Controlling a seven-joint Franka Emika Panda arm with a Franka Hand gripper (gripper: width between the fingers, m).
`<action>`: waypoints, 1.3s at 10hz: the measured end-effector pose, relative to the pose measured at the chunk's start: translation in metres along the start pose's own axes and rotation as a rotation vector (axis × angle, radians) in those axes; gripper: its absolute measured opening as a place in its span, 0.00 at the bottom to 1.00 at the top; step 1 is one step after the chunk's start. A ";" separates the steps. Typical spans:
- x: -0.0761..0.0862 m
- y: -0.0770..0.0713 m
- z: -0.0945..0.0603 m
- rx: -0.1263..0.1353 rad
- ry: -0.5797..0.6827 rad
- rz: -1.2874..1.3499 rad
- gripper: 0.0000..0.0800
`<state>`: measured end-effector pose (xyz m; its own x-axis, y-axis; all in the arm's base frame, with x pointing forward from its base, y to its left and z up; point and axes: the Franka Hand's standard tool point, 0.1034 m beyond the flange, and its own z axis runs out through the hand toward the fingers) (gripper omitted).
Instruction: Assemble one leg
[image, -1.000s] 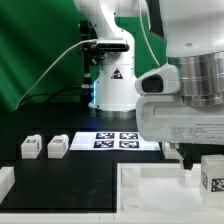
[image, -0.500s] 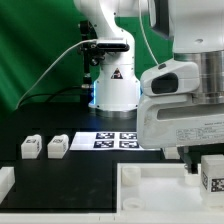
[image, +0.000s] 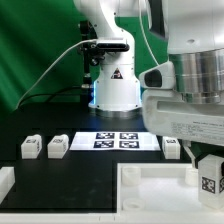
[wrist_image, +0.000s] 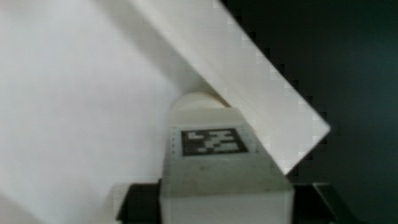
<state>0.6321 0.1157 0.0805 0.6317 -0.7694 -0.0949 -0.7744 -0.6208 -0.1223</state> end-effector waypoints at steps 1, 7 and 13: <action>-0.002 0.000 0.001 0.015 0.012 0.211 0.37; -0.009 -0.002 0.004 0.054 -0.011 0.469 0.47; -0.004 -0.004 0.000 -0.005 0.007 -0.402 0.81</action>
Offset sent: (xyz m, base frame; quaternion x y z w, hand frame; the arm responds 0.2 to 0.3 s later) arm 0.0005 0.0039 -0.0050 0.0419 0.0130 0.3170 0.9474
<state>0.6330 0.1217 0.0809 0.8839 -0.4664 -0.0338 -0.4661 -0.8730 -0.1433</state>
